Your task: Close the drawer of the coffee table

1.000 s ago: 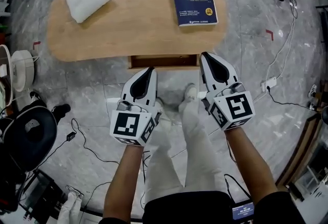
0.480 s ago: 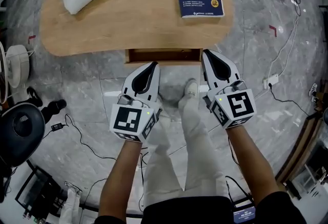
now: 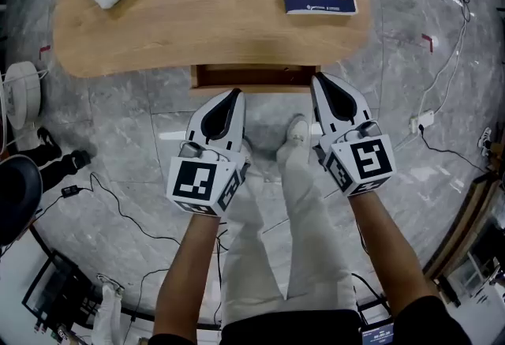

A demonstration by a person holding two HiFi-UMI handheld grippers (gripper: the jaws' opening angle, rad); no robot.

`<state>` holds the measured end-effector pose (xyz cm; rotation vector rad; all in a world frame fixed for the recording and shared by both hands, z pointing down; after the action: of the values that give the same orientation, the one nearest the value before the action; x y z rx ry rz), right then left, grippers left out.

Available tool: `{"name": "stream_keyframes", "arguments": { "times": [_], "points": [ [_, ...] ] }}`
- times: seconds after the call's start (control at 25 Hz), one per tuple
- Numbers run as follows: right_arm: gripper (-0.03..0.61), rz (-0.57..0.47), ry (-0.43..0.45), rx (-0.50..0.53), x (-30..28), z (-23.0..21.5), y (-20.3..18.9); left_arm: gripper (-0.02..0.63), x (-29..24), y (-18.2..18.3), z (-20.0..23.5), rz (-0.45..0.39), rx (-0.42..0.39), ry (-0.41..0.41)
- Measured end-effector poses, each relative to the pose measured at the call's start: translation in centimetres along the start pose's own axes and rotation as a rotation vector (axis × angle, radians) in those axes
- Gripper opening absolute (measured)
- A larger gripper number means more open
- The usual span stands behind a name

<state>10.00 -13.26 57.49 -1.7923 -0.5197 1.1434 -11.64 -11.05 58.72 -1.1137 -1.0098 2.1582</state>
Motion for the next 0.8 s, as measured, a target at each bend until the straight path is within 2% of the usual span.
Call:
{"name": "stream_keyframes", "arguments": {
  "times": [0.8],
  "points": [
    [0.014,0.044,0.011,-0.031,-1.6,0.8,-6.1,0.002,-1.5,-5.5,1.2,0.011,0.062,0.024]
  ]
}}
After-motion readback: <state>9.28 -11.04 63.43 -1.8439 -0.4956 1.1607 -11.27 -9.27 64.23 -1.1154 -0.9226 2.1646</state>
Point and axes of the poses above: the fingertips, and each gripper's own axes: x backward along the fingers, z to its left, y out of its top, the point moved 9 cm from there along x, backward along the fingers, and after that the axes turned 2 degrees about x, right-handed, at the moved point
